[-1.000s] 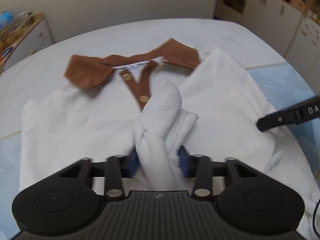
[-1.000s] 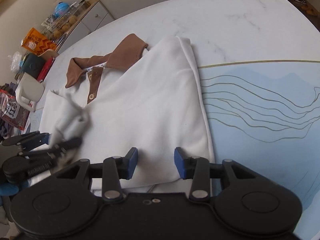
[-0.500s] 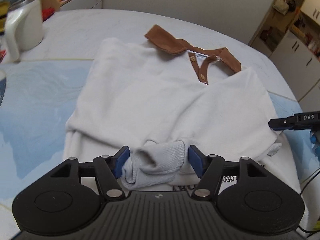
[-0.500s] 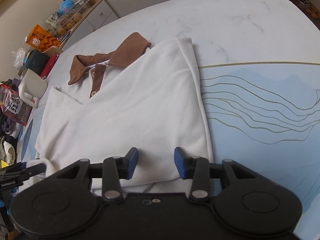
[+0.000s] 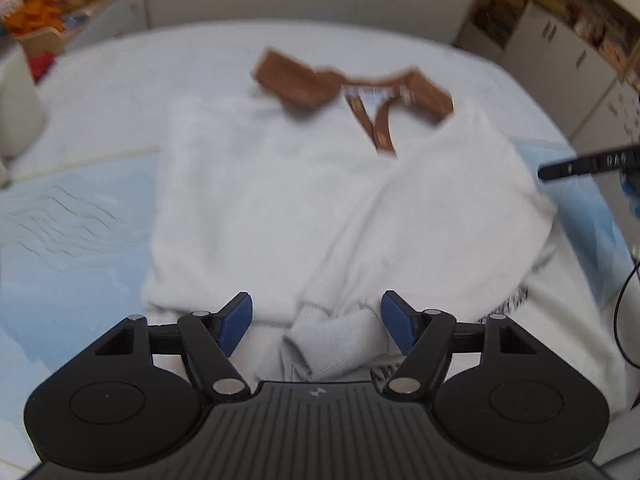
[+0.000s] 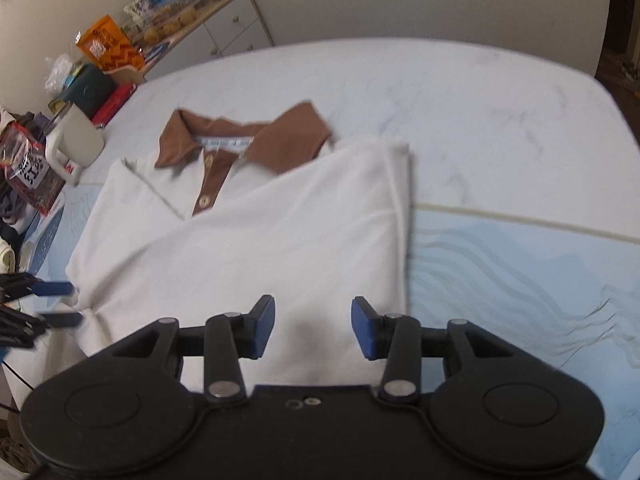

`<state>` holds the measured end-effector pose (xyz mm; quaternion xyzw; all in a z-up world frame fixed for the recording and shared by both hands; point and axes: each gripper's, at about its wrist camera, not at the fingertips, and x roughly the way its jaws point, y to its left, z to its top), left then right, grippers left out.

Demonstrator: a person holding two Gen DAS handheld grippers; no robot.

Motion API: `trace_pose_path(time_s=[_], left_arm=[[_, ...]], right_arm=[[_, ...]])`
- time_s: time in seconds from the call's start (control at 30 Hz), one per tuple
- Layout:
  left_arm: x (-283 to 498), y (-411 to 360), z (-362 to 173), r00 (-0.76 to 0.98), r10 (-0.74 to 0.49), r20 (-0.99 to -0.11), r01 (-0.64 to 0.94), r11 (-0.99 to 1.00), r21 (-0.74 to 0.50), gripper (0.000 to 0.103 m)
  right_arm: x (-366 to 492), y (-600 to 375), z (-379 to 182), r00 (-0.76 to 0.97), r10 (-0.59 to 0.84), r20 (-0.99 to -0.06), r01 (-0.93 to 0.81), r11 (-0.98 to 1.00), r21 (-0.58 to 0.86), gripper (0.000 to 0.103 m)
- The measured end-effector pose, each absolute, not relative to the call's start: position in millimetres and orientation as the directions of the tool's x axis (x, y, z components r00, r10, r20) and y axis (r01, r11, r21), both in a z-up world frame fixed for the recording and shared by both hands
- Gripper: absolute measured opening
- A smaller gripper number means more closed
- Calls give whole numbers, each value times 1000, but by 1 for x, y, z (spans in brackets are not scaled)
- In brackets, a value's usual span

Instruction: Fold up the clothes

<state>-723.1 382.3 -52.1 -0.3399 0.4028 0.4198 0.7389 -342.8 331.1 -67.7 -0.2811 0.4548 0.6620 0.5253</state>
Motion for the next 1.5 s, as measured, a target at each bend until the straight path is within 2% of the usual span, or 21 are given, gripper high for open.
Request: trace_pose_path(time_s=[0.1,0.2,0.23,0.27,0.33,0.43,0.53,0.63,0.73,0.8,0.83,0.87,1.03,1.1,1.13,1.17,1.2,1.23,1.27,1.5], left_arm=[[-714,374,-66,309,322,-895,-892,423,-156,73],[-705,363,-67,282,364,-888,-890,445,-101,73],[-705,362,-66,282,374,-883,-893,438,-100,66],[-706,362,-63,298,377,-877,-896,426,-121,51],[-708,361,-49,323,407,-855,-900,412,-144,35],[-710,359,-23,368,480,-796,-895,415,-164,30],[-713,371,2,372,586,-720,-899,421,-123,22],[-715,397,9,372,613,-697,-903,412,-120,21],[-720,415,3,391,561,-729,-896,414,-162,22],[-722,420,-6,402,514,-758,-888,420,-186,31],[-720,419,-13,395,497,-773,-887,426,-179,55],[-719,417,-19,387,479,-788,-885,432,-172,73],[-712,411,-52,340,390,-856,-875,464,-137,72],[-709,408,-60,326,373,-869,-872,473,-124,62],[-707,406,-61,324,382,-865,-873,473,-118,38],[-705,404,-61,323,392,-862,-874,473,-112,26],[-704,402,-62,322,401,-858,-874,474,-106,25],[-702,399,-62,320,410,-854,-875,474,-100,15],[-701,396,-60,323,423,-847,-873,480,-94,9],[-700,398,-19,349,549,-760,-871,489,-46,7]], right_arm=[[-345,326,-77,-297,422,-857,-947,-14,321,103],[-344,323,-89,-299,397,-868,-944,12,331,103],[-344,322,-92,-302,396,-867,-942,17,336,103],[-343,322,-94,-306,397,-865,-939,21,342,103],[-341,322,-95,-312,400,-862,-935,32,354,103],[-339,321,-96,-318,403,-858,-931,36,362,103],[-339,322,-95,-314,401,-860,-933,39,359,103],[-340,321,-85,-307,419,-855,-935,35,353,103],[-341,318,-73,-306,444,-842,-937,16,349,103],[-339,316,-70,-303,449,-840,-937,18,348,103],[-338,315,-69,-302,452,-839,-938,19,347,103],[-337,314,-68,-300,455,-838,-938,20,347,103],[-334,312,-71,-288,452,-844,-938,44,344,103],[-334,310,-72,-286,453,-845,-936,55,347,103],[-333,309,-72,-284,455,-844,-936,60,347,103],[-332,308,-73,-282,457,-844,-935,66,348,103],[-330,307,-73,-282,458,-843,-933,73,352,103],[-329,306,-74,-282,460,-842,-931,81,356,103],[-327,305,-75,-281,462,-841,-929,89,359,103],[-324,302,-72,-281,483,-829,-922,105,374,103]])
